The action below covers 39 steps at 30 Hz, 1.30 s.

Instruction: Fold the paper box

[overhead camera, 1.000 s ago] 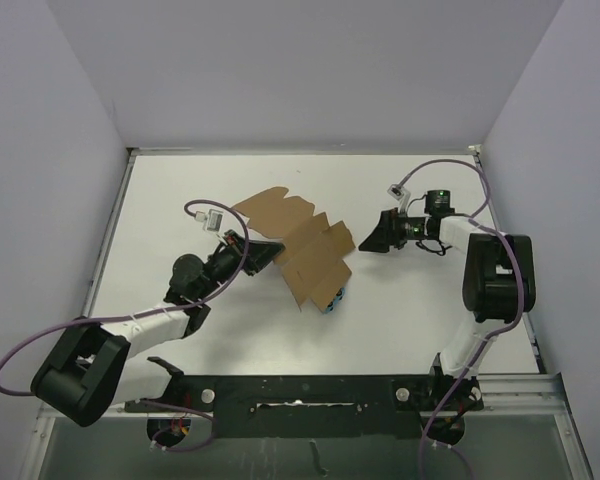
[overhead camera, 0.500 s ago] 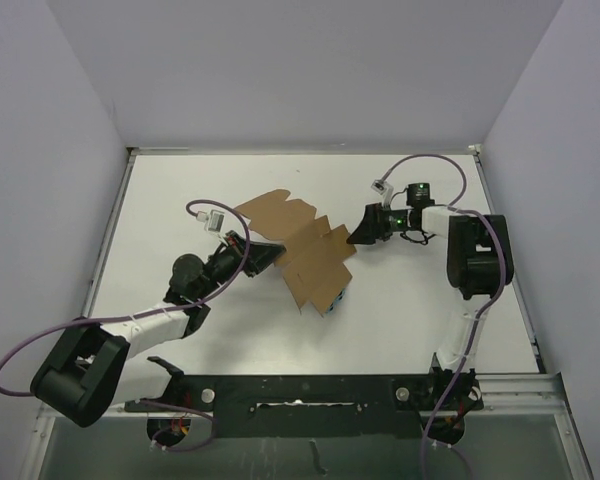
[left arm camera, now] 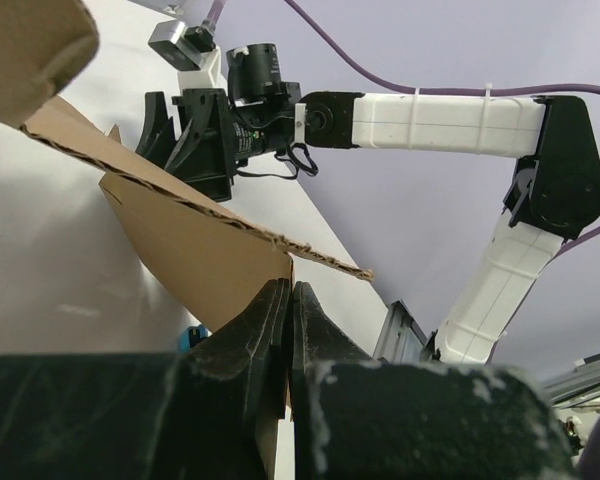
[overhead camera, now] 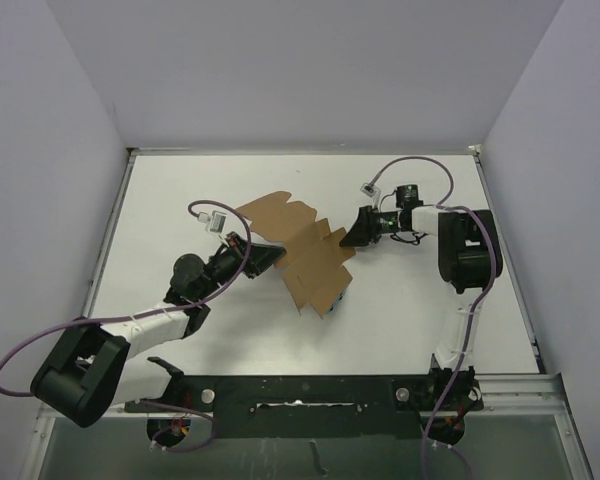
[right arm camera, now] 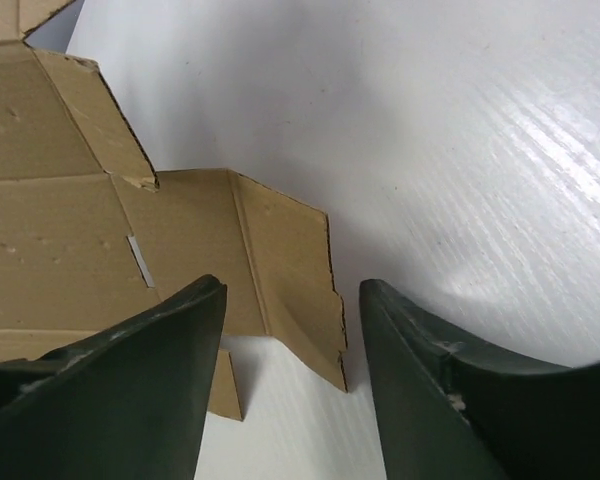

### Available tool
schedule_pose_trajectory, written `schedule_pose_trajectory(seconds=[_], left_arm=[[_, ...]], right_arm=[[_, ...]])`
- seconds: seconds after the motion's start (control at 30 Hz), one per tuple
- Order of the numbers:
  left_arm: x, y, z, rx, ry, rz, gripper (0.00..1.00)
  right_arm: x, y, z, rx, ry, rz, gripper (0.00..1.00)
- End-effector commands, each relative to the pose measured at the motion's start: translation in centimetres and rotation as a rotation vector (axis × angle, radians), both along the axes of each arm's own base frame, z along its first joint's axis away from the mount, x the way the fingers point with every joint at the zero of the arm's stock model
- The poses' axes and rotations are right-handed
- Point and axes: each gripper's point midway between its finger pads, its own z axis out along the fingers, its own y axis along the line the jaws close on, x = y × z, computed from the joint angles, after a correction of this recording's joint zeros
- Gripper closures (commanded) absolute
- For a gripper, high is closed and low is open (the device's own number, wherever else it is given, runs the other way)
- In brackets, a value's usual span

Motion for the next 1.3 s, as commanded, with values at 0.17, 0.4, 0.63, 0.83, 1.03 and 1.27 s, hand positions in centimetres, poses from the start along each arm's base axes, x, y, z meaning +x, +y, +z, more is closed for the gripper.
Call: schedule_pose_trajectory(seconds=[0.17, 0.4, 0.63, 0.83, 1.03, 1.27], left_arm=[[0.7, 1.3, -0.5, 0.021, -0.019, 0.041, 1.0], [2.0, 6.7, -4.0, 0.12, 0.123, 0.172, 0.41], [2.6, 12.8, -3.0, 0.219, 0.129, 0.346, 0.02], [5.4, 15.9, -1.7, 0.17, 0.164, 0.365, 0.02], [11.5, 15.6, 1.4, 0.024, 0.109, 0.194, 0.09], [16.3, 15.1, 1.6, 0.042, 0.054, 0.05, 0.08]], right_arm=[[0.5, 0.0, 4.8, 0.085, -0.11, 0.033, 1.0], [-0.5, -3.1, 11.0, 0.032, -0.304, -0.014, 1.0], [-1.5, -4.9, 13.6, -0.017, -0.397, -0.017, 1.0], [-2.2, -5.3, 14.3, -0.041, -0.454, 0.016, 1.0], [-2.6, -5.4, 14.7, -0.06, -0.497, 0.048, 1.0], [-3.0, -4.3, 16.2, -0.111, -0.594, 0.115, 1.0]])
